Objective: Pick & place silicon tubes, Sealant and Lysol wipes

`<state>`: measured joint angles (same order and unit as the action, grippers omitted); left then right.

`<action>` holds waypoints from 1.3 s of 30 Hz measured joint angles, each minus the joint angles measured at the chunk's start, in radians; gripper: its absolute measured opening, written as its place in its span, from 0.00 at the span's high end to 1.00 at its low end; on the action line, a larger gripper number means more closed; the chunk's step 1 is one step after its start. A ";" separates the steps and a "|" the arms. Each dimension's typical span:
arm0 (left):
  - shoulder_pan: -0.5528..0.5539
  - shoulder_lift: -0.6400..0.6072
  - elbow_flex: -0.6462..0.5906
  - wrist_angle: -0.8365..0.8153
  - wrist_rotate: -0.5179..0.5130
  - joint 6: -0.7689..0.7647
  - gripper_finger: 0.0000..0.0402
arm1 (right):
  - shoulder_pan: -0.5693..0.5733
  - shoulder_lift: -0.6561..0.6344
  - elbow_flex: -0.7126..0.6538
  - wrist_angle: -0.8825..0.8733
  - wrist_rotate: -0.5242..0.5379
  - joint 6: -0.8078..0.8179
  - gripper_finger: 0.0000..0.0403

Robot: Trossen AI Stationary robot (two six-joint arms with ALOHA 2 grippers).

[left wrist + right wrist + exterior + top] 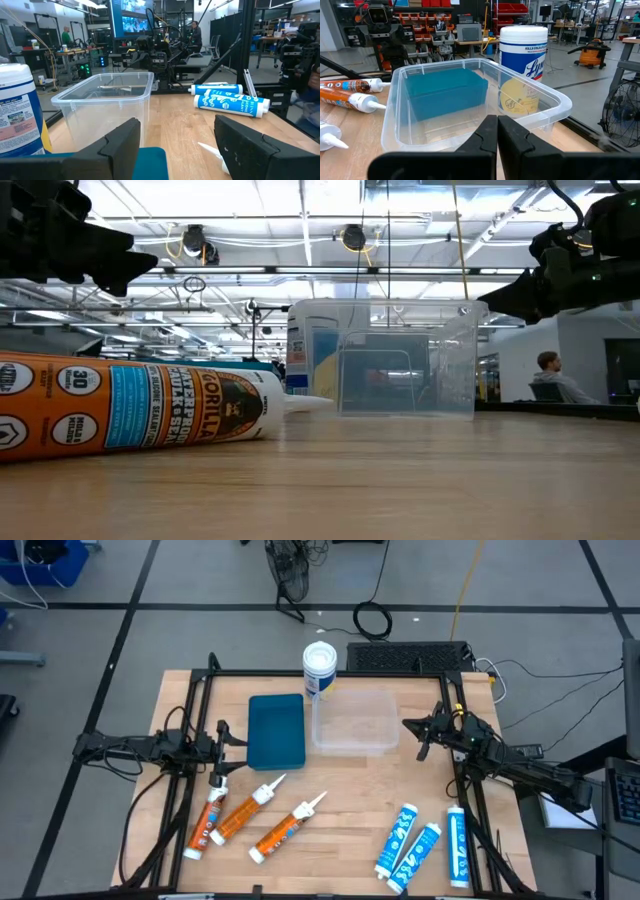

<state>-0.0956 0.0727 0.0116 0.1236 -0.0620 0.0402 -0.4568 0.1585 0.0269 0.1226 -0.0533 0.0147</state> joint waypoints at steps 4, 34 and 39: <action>0.000 0.000 0.000 0.000 0.000 0.000 0.37 | 0.000 0.000 0.000 0.000 0.000 0.000 1.00; 0.000 0.000 0.000 0.000 0.000 0.000 0.37 | 0.109 0.010 0.051 0.589 -0.430 0.890 1.00; 0.000 0.000 0.000 0.000 0.000 0.000 0.37 | 0.336 0.056 0.136 0.703 -0.466 0.813 1.00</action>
<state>-0.0959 0.0731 0.0116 0.1239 -0.0617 0.0400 -0.1206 0.2143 0.1624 0.8255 -0.5188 0.8278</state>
